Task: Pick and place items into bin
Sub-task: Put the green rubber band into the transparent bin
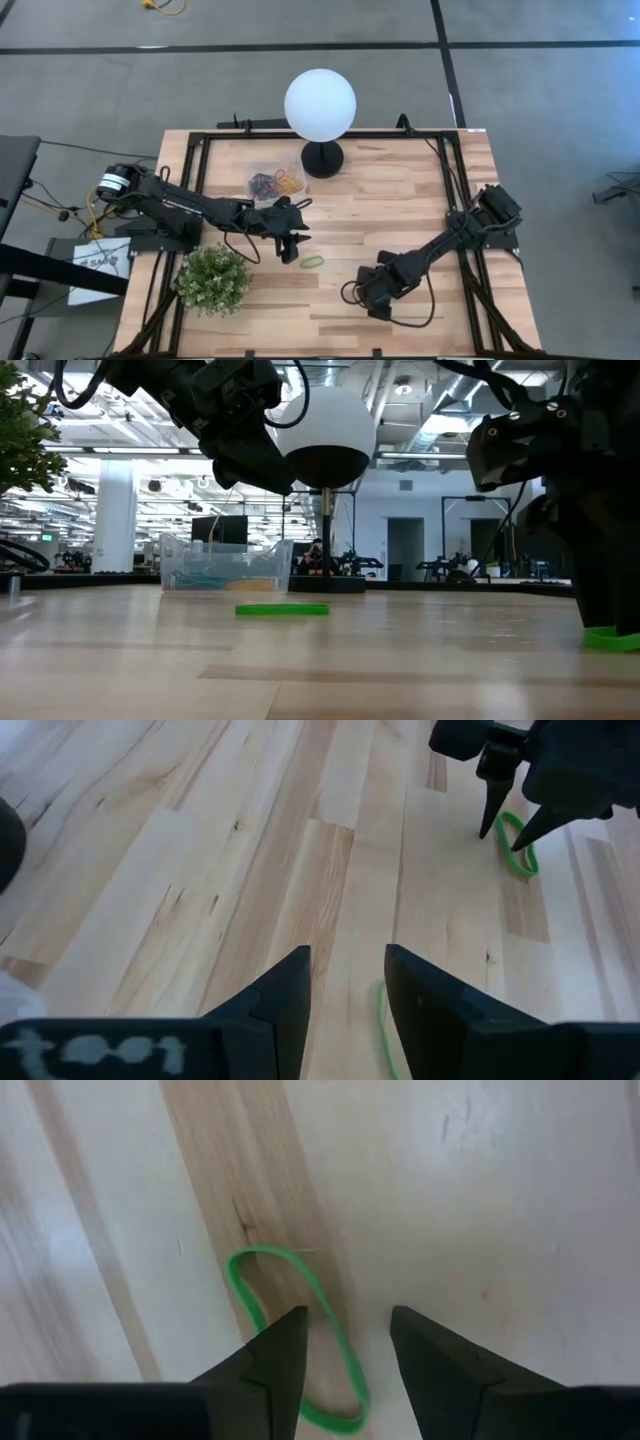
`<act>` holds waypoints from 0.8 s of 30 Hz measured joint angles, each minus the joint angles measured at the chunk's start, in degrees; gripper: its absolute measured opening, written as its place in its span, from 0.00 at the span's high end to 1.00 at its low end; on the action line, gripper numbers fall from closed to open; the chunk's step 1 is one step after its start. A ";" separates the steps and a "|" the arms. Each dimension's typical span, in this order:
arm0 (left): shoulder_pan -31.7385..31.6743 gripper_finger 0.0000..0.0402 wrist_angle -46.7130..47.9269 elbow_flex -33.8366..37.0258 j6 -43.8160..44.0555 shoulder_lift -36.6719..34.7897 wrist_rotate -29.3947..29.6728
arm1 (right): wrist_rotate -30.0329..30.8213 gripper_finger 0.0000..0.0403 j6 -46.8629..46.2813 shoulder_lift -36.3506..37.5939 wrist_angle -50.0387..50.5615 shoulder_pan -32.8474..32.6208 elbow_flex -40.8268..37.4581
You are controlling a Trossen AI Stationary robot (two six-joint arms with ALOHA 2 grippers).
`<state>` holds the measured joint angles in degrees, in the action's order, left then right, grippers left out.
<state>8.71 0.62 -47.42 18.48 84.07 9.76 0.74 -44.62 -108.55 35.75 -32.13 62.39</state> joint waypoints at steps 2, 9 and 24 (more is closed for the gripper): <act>0.00 0.70 0.06 -0.01 0.00 0.00 0.00 | -1.18 0.65 0.00 0.00 0.23 0.01 -0.02; 0.00 0.70 0.79 -0.02 0.25 0.00 0.09 | -0.62 0.63 -0.40 0.02 -0.15 -0.04 0.13; 0.00 0.71 1.38 -0.02 1.07 -0.64 0.61 | 2.31 0.98 5.89 0.79 -1.48 1.85 0.65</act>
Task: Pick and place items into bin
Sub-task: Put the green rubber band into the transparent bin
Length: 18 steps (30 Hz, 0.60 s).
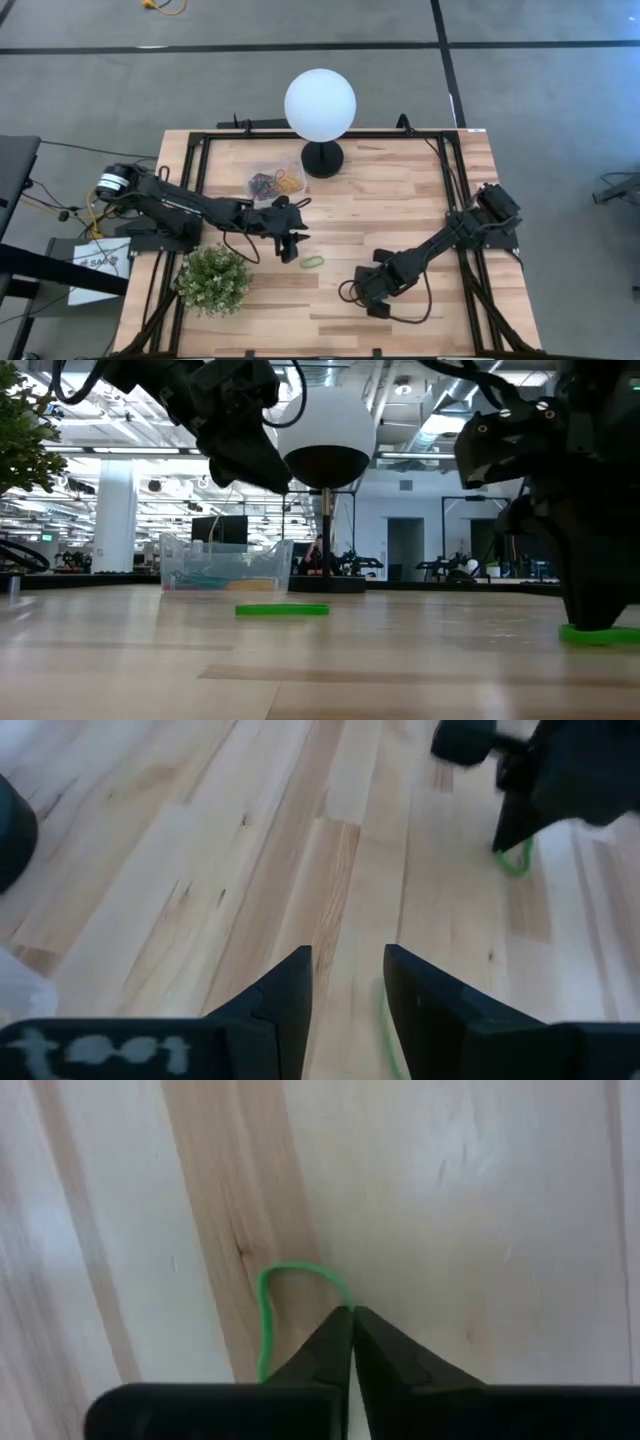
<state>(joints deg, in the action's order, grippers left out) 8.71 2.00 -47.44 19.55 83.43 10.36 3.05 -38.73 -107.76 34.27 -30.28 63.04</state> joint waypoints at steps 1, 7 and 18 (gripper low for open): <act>0.00 0.72 0.01 0.00 0.00 -0.63 0.02 | -0.09 0.97 0.23 0.31 0.39 0.50 0.58; -0.80 0.78 7.20 -1.04 -1.60 -9.82 3.73 | 10.31 0.99 11.59 3.35 -0.31 3.99 6.90; -1.31 0.86 20.43 -2.78 -3.00 -32.13 24.07 | 25.18 1.00 34.69 3.58 -22.83 21.14 13.71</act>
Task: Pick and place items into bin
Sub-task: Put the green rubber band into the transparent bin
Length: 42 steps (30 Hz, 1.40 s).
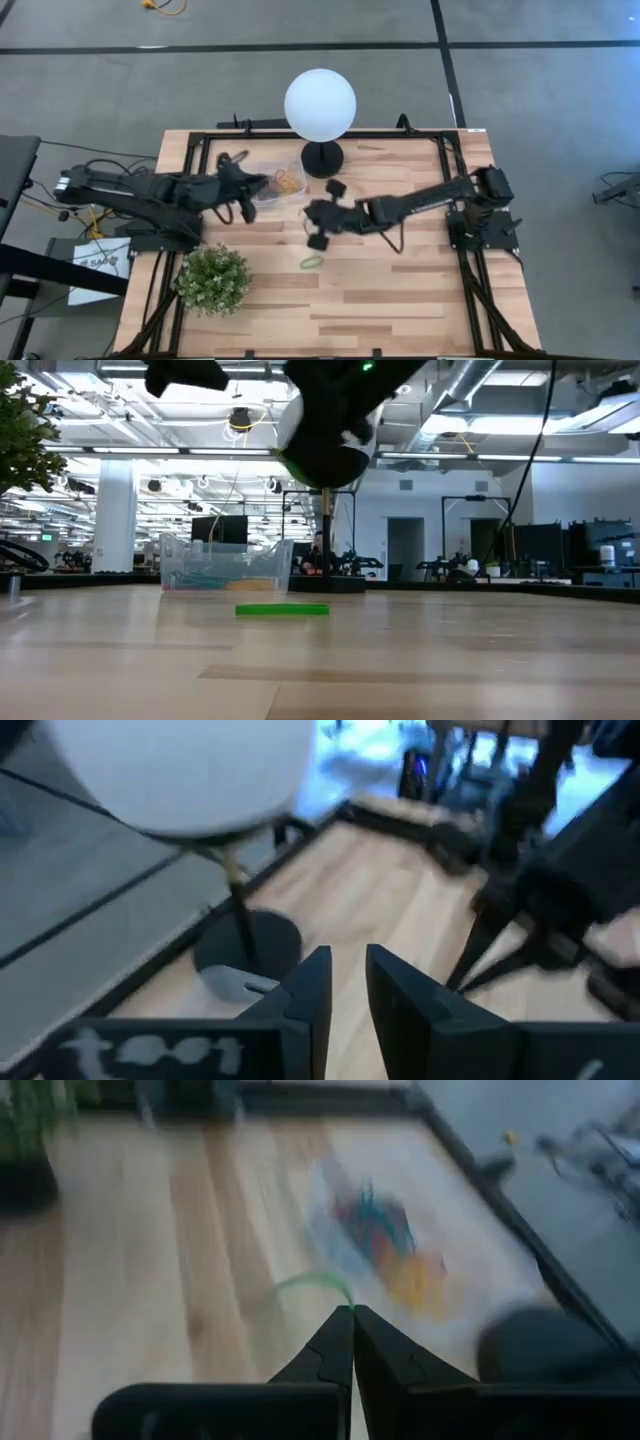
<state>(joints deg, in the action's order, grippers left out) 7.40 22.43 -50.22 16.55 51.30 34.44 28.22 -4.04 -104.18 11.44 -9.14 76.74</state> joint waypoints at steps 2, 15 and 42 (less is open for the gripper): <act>0.00 0.87 0.99 -0.07 0.17 -2.16 1.55 | -2.55 1.00 2.29 -0.43 -4.35 3.35 -0.14; 0.00 0.87 8.35 0.04 1.62 -2.62 5.42 | -4.07 1.00 10.55 -14.73 -25.20 15.40 1.63; 0.02 0.87 10.26 0.07 2.66 4.22 5.44 | 1.80 0.79 6.00 -23.45 -0.98 15.70 18.59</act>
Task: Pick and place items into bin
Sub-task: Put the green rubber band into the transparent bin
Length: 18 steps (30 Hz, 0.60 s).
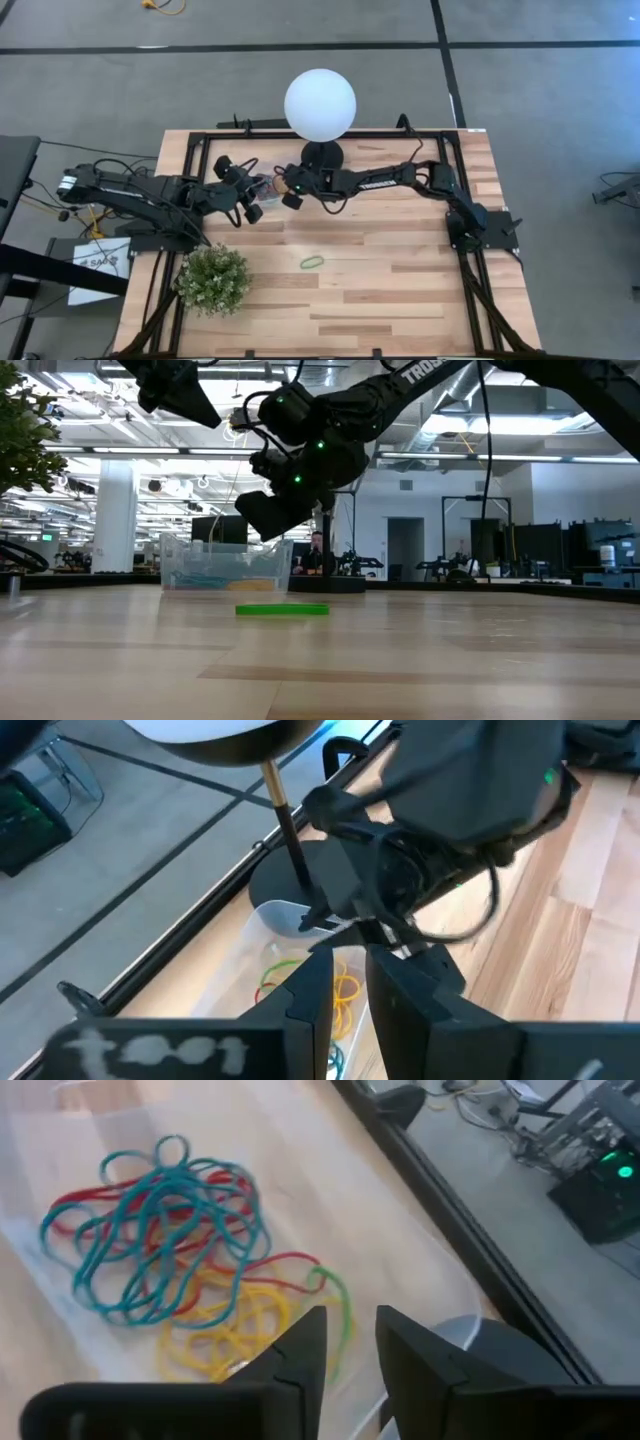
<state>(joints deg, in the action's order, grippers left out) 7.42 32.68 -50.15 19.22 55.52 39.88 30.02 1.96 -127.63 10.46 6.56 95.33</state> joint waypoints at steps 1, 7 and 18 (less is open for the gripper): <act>0.00 0.87 0.00 0.00 0.03 0.01 -0.10 | 0.03 0.78 0.04 0.00 0.22 -0.24 -0.01; 0.00 0.87 0.00 0.00 1.47 0.01 -1.28 | 0.04 0.76 1.36 0.69 2.62 -2.30 -0.11; 0.17 0.87 -0.62 -0.07 3.80 3.92 -11.93 | -0.20 0.77 -1.47 16.02 27.33 -14.44 -0.09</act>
<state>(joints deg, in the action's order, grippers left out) 7.60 32.06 -50.22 23.02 59.44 27.95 29.82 0.49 -111.61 37.79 -7.89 95.24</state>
